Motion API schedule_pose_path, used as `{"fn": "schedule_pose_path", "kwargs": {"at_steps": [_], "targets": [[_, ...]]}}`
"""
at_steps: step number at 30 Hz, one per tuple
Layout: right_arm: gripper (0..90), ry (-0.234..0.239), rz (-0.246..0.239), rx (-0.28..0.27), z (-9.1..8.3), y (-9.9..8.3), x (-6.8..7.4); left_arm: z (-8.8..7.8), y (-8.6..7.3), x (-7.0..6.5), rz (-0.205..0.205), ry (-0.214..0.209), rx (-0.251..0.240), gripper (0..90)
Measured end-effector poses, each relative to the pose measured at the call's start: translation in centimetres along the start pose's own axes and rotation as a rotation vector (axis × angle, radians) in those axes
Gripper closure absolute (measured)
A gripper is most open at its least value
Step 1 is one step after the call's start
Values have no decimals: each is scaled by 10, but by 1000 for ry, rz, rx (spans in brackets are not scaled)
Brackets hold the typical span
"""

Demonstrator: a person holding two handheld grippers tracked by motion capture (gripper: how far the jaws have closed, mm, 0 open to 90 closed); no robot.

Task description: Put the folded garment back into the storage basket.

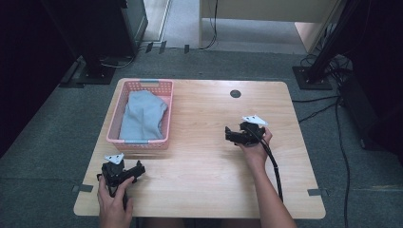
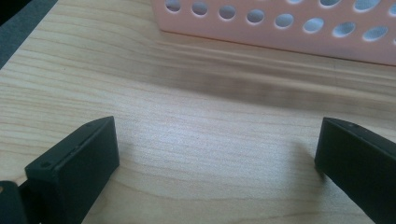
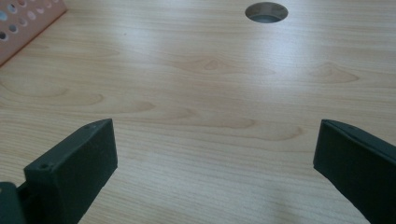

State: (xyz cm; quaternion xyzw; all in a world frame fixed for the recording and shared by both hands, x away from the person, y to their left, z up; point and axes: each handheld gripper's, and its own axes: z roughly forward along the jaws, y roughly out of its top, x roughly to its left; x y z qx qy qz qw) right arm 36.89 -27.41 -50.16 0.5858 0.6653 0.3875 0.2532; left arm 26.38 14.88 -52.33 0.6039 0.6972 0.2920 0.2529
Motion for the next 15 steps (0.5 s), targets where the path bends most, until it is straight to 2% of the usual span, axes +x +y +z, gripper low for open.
{"fn": "schedule_pose_path", "kwargs": {"at_steps": [2,15], "targets": [[0,-10,0,16,0,-2,-2,0,0,0,0,0,0,0],[0,-33,22,25,-5,-15,-19,0,0,0,0,0,0,0]]}}
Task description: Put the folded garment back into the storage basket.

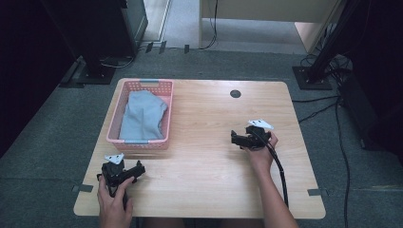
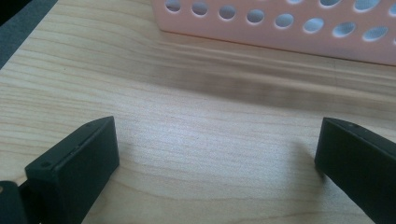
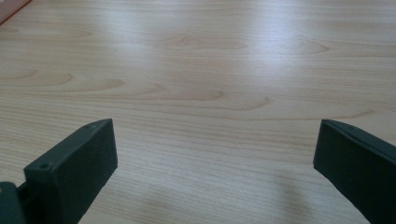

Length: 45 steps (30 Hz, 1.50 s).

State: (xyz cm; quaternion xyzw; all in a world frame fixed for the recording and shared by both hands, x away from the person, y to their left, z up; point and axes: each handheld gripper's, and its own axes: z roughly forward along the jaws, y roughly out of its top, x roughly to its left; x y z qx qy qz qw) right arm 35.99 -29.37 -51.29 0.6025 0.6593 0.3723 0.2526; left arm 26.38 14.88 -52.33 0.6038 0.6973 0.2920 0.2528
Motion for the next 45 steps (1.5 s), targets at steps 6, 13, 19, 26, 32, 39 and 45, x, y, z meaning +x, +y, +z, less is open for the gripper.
{"fn": "schedule_pose_path", "kwargs": {"at_steps": [6,13,19,26,32,39,45], "targets": [[0,-10,5,11,-3,-7,-6,0,0,0,0,0,0,0],[0,-23,11,15,-7,-11,-14,0,0,0,0,0,0,0],[0,-28,24,19,-11,-16,-22,0,0,0,0,0,0,0],[0,-33,39,27,-14,-21,-28,0,0,0,0,-1,0,0],[0,-35,58,36,-17,-23,-32,0,0,0,0,0,0,0],[0,-36,78,46,-20,-25,-37,0,0,0,0,0,0,0],[0,-47,95,54,-23,-27,-43,0,0,0,0,0,0,0]]}}
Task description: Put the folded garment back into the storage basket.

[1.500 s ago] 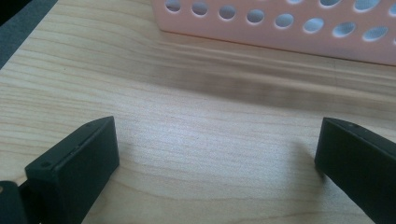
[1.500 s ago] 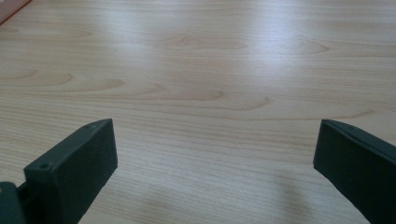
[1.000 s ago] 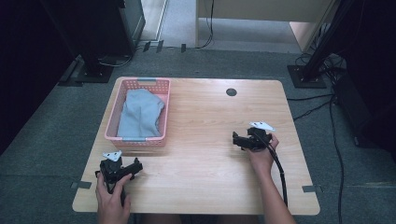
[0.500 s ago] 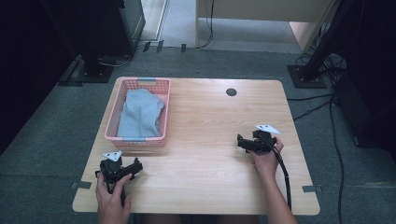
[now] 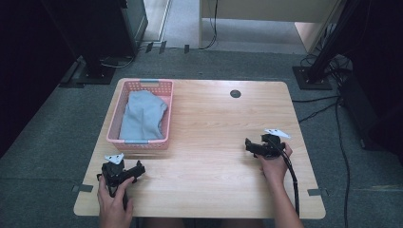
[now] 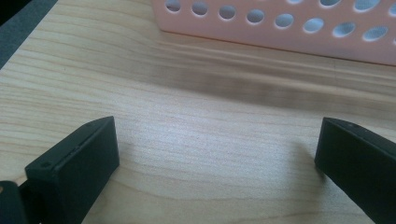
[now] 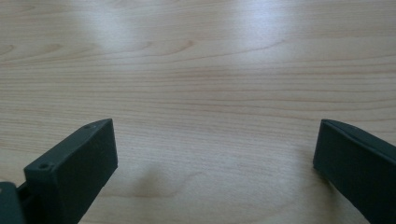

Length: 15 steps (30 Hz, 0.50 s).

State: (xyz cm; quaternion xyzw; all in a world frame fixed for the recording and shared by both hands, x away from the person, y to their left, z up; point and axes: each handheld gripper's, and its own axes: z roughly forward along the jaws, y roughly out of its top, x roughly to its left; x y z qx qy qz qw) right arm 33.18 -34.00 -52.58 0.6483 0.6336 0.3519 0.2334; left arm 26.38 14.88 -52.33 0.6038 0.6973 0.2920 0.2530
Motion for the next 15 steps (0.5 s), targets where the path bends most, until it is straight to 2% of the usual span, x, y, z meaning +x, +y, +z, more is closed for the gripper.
{"fn": "schedule_pose_path", "kwargs": {"at_steps": [4,15], "targets": [[0,-16,-3,16,-2,-1,-4,0,0,0,0,0,0,0],[0,-37,14,13,-8,-5,-15,0,0,-1,-2,1,-1,0]]}}
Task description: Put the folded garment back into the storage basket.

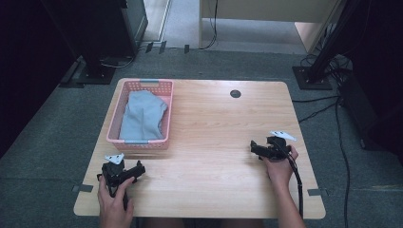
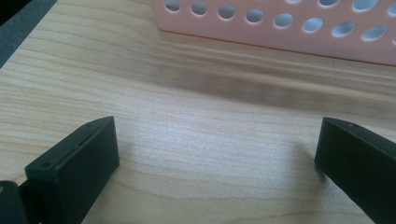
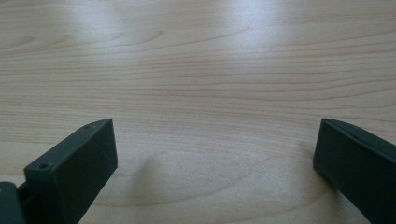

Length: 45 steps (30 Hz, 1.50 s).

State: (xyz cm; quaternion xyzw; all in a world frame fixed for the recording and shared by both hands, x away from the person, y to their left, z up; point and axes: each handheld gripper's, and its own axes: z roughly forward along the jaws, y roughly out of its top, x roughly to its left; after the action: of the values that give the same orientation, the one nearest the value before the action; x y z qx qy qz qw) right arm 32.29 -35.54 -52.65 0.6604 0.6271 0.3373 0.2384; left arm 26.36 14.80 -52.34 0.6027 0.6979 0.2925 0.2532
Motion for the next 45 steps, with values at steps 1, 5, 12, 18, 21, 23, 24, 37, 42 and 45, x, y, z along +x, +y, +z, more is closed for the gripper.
{"fn": "schedule_pose_path", "kwargs": {"at_steps": [1,5,12,18,21,23,24,37,42,45], "targets": [[0,-2,1,1,-1,0,-1,0,0,0,0,0,0,0],[0,-11,2,3,-2,-1,-3,0,0,0,0,0,0,0],[0,-26,7,1,-6,-3,-10,0,0,0,1,-1,0,0],[0,-27,10,3,-9,-5,-15,0,0,0,1,-1,0,0],[0,-27,17,1,-10,-6,-17,0,0,0,1,-1,0,0],[0,-30,13,1,-11,-7,-18,0,0,0,1,-1,0,0],[0,-36,6,4,-12,-7,-19,0,0,0,1,-1,0,0],[0,-61,10,9,-18,-11,-29,0,0,0,0,-1,-1,0],[0,-74,17,8,-22,-13,-35,0,0,0,-1,-1,-1,0],[0,-84,14,12,-24,-14,-39,0,0,0,0,-1,-1,0]]}}
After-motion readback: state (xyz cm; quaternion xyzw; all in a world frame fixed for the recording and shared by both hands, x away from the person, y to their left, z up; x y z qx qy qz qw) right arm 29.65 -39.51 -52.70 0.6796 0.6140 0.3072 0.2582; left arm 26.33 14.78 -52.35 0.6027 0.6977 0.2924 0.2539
